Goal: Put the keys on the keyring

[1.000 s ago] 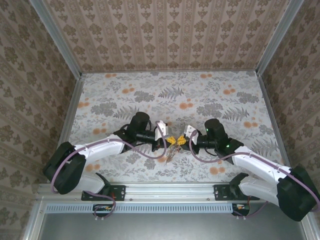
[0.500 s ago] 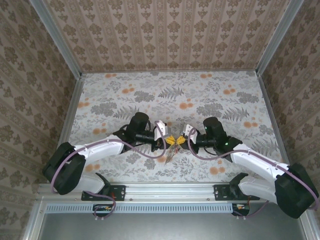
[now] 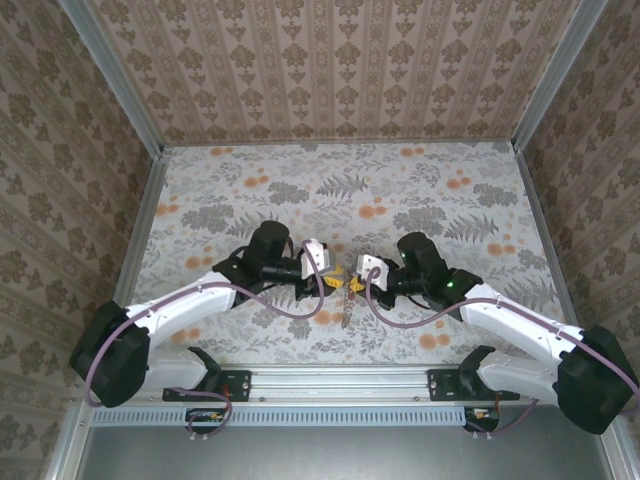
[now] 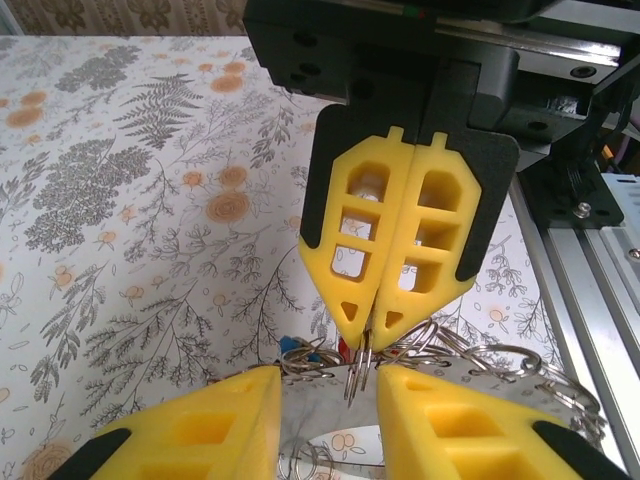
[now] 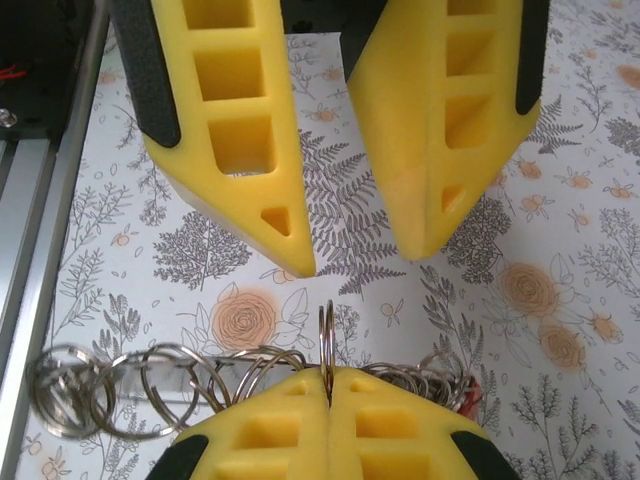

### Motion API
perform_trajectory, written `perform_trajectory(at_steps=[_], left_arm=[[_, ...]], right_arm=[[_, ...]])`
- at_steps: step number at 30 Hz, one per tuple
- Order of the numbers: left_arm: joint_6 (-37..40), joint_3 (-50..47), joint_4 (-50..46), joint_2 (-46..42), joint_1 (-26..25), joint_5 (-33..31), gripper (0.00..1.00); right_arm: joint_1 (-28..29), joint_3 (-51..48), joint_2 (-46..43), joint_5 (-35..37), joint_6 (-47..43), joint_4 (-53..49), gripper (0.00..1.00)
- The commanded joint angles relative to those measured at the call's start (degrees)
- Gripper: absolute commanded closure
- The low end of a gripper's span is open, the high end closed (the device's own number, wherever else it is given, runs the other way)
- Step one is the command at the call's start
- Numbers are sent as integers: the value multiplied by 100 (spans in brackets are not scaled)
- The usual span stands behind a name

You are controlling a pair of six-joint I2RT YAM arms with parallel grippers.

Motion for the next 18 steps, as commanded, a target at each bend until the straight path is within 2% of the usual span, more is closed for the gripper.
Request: perform_trajectory(at_steps=[1,18], left_arm=[[278,300,-401,98,7,104,68],[646,728,-1070,442,-13,406,67]], right_arm=[[62,153,-98,69,-182,-181,100],[105,153,-45,9,-92,-35,100]])
